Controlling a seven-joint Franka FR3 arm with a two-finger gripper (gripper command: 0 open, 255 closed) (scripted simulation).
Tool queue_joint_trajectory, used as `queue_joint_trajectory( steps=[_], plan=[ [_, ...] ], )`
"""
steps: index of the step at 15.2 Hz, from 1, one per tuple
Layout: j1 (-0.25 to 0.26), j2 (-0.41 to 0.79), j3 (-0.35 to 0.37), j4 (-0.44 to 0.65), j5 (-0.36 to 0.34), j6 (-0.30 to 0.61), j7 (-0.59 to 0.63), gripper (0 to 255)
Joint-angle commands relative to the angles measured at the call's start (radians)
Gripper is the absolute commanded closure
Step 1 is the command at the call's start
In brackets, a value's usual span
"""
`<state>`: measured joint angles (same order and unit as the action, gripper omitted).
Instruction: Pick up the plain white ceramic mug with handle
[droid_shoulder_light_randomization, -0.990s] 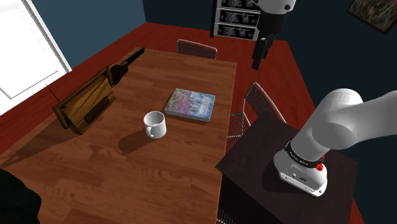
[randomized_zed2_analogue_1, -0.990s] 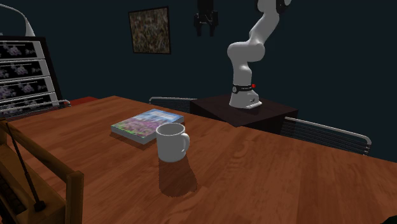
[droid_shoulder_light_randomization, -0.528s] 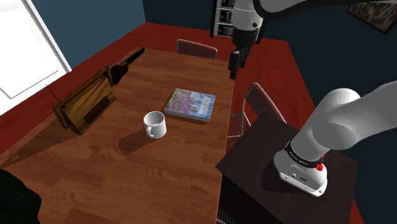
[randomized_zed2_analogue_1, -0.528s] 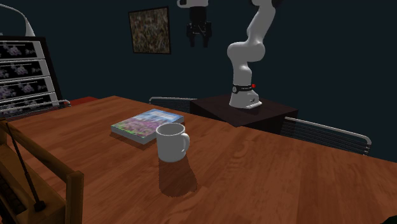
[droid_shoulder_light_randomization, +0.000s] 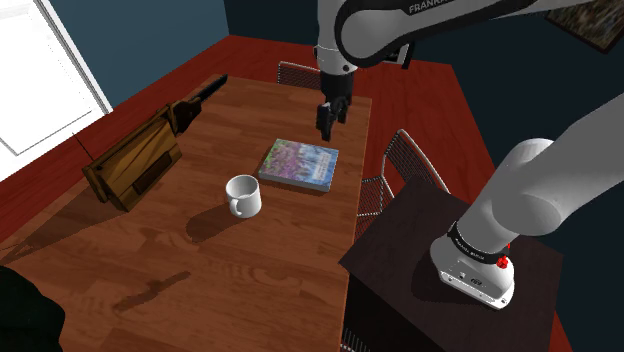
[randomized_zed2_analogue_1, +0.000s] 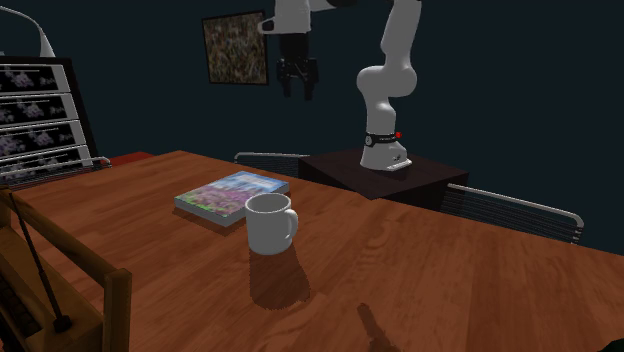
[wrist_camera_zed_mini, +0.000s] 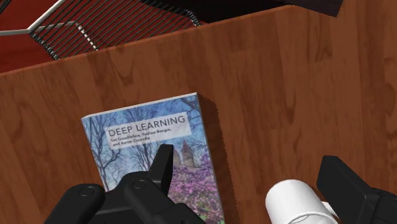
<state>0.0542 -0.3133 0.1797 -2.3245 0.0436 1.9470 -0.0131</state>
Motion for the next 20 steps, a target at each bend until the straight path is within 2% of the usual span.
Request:
queue_joint_trajectory(
  steps=[1, 11, 20],
  plan=[
    [0.006, 0.075, 0.018, 0.031, -0.003, 0.040, 0.020, 0],
    [0.042, 0.471, 0.068, 0.276, -0.077, 0.163, 0.110, 0],
    [0.117, 0.835, 0.066, 0.609, -0.155, 0.166, 0.169, 0]
  ],
)
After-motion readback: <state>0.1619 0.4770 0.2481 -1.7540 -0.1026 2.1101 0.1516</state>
